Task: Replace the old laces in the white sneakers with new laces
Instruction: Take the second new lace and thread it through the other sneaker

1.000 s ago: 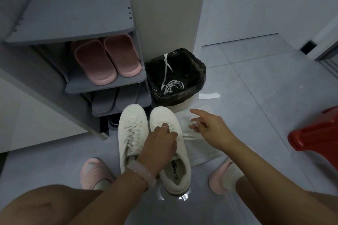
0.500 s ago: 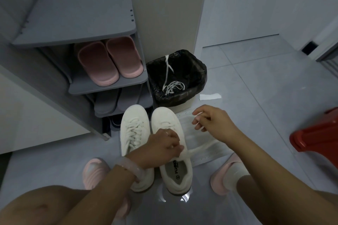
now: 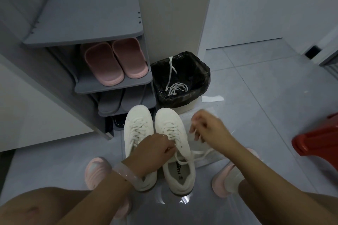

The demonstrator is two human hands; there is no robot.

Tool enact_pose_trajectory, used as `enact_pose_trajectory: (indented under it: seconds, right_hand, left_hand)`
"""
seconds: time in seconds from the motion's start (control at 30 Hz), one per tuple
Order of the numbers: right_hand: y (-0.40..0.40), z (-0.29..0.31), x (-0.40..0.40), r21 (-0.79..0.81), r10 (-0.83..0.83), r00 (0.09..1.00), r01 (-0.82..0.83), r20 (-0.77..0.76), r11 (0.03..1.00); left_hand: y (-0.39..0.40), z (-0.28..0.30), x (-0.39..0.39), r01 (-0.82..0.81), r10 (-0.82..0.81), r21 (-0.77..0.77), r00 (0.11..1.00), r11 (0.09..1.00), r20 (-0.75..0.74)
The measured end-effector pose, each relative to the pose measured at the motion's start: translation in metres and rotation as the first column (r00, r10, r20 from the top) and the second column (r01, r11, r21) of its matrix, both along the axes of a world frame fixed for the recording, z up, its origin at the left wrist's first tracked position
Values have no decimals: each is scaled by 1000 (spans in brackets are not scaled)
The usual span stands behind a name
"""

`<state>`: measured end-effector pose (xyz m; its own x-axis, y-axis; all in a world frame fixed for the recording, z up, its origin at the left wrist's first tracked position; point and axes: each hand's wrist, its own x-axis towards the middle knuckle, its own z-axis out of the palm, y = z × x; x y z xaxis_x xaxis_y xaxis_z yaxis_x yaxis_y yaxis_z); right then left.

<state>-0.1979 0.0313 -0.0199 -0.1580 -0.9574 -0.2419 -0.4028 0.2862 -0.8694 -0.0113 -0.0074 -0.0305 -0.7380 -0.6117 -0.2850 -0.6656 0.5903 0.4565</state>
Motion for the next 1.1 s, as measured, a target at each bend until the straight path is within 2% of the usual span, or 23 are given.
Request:
enact_pose_trajectory:
  seconds: [0.03,0.1,0.13,0.17,0.2,0.23,0.27,0.33,0.4,0.47,0.57,0.67,0.73,0.9,1.1]
  right_hand:
    - [-3,7,-5,-119,-145,988,150,46,982]
    - [-10,31,-24,-360,-414,892,453,182,816]
    - [-12,44,-36,-426,-494,835,548,241,719]
    - [-14,54,-46,-454,-530,802,595,276,663]
    - [-14,60,-53,-455,-532,797,601,284,657]
    - [-13,62,-56,-428,-506,823,566,258,704]
    - [-12,60,-52,-377,-441,875,484,200,789]
    - [-6,47,-36,-212,-158,987,163,38,964]
    - [2,25,-16,-49,168,979,-175,-111,983]
    - [10,4,-2,36,310,934,-308,-180,951]
    - [15,-14,4,48,281,937,-277,-208,960]
    - [15,-22,6,40,268,943,-265,-196,963]
    - [15,-26,7,50,272,939,-267,-210,962]
    - [18,-32,6,55,291,930,-286,-226,957]
    - [25,-41,18,-3,198,911,-213,-362,977]
  left_hand:
    - [1,-2,-1,10,-11,9,1000,1000,14]
    - [3,-5,-2,-9,9,7,1000,1000,14]
    - [3,-7,-2,-31,31,1,1000,1000,5]
    - [4,-9,-3,-58,58,-3,998,998,-1]
    - [6,-10,-4,-92,92,4,996,996,-9]
    - [8,-11,-5,-128,129,26,992,991,-19]
    - [11,-12,-6,-164,166,65,986,984,-34]
    - [16,-13,-10,-232,246,165,966,959,-75]
    - [18,-13,-14,-292,328,253,938,922,-114]
    - [17,-15,-17,-353,402,298,907,887,-124]
    - [14,-16,-18,-379,418,280,903,882,-94]
    - [9,-17,-17,-381,465,419,878,824,-116]
    - [8,-17,-16,-396,498,460,858,795,-123]
    - [14,-22,-20,-444,554,444,819,778,-153]
    - [16,-24,-21,-421,507,382,848,822,-156]
